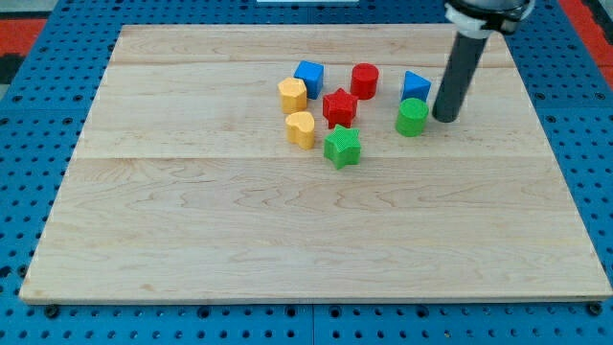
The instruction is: Move the blue cube closer to the red star
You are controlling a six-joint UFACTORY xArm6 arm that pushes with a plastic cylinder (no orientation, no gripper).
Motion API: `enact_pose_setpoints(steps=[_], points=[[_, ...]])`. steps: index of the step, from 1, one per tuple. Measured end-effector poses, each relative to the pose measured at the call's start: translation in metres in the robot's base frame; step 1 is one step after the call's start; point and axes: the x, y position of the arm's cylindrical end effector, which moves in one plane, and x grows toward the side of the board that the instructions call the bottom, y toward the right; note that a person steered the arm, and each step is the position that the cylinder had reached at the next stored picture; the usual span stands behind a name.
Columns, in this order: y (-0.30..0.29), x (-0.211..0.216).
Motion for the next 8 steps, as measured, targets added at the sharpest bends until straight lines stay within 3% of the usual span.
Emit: enact_pose_setpoints(steps=[2, 4, 8], points=[[-0.055, -0.054], [-0.051, -0.096], [-0.186, -0.099]])
